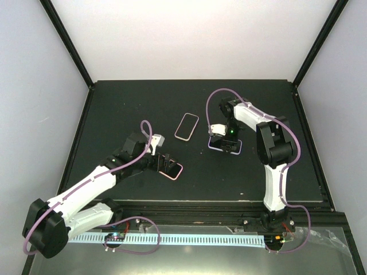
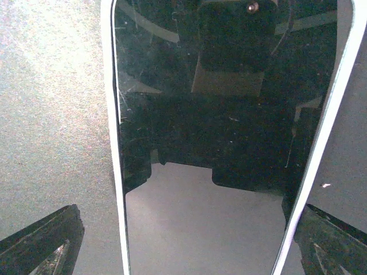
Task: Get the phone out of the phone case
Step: Pick up the phone at the center of the board.
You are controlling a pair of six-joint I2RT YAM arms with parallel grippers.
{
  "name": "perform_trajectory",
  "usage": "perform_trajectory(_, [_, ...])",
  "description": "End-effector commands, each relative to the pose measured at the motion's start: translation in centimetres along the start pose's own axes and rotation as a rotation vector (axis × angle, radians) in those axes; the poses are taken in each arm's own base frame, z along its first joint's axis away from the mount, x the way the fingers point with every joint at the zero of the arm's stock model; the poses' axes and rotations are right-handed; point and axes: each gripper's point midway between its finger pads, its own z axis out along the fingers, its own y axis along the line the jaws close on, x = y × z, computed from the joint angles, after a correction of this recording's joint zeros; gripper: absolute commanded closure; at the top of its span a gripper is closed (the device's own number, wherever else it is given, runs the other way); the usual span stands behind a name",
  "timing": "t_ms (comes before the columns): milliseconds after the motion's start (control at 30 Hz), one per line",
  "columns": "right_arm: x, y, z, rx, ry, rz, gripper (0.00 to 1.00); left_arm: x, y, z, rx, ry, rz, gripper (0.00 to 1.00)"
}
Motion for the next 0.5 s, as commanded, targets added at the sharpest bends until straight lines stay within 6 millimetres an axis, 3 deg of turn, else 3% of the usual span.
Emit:
perform_trajectory(0, [0.2, -0.8, 0.3, 0.034, 0.001, 0.065, 0.0, -0.6, -0.8, -0.3, 0.026, -0.025, -0.012, 0.01])
perform_trajectory(267, [2.6, -1.4, 2.6, 0.159, 0.072, 0.127, 0.01, -1.0, -0.1, -0.4, -0.011, -0.052, -0.033, 0.01])
perform_trajectory(367, [2.7, -1.6, 2.4, 0.194, 0.058, 0.153, 0.14, -1.4, 0.5, -0.4, -0.048, -0.073, -0.063, 0.01])
perform_trajectory(467, [1.9, -1.0, 0.6, 0.203, 0.001, 0.171, 0.29, -2.2, 1.1, -0.5, -0.079, -0.119, -0.112, 0.01])
